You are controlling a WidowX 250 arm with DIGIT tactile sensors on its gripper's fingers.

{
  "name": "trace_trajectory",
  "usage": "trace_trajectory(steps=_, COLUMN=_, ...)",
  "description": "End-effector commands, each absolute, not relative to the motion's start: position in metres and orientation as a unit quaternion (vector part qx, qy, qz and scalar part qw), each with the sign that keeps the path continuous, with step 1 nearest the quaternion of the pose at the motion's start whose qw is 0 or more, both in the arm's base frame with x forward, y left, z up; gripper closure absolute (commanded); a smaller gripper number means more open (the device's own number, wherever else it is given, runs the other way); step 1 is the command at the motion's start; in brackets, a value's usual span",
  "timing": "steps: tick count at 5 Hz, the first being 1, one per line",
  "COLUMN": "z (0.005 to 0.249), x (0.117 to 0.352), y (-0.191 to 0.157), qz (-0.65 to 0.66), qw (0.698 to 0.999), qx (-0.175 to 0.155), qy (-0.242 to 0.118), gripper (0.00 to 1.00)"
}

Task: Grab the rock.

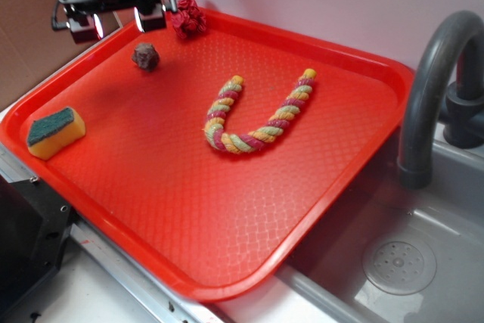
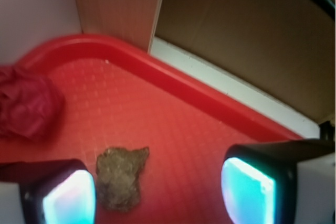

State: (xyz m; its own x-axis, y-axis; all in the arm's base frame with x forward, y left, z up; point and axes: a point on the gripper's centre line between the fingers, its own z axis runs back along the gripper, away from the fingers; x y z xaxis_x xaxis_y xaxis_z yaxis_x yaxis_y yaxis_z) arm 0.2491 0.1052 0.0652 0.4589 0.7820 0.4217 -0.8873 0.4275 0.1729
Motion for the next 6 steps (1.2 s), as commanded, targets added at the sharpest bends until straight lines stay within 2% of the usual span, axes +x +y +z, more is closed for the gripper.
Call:
trace_trajectory(steps=1, z=0.051, x=0.253, y=0.121, qz=0.504, qw=0.826, qx=0.201, qy=-0.151, gripper=0.0)
trace_trajectory(steps=3, z=0.037, x=0.262, y=0.126, qz=0.502, qw=0.823, qx=0.212, qy=-0.161, gripper=0.0)
trace_trajectory(steps=4, z=0.033, x=0.258, y=0.12, qz=0.503, qw=0.823, qx=0.208, qy=-0.162, gripper=1.0)
trace_trajectory(steps=6, z=0.031, x=0.249, y=0.111, qz=0.505, qw=0.823, qx=0.205, qy=-0.16, gripper=1.0)
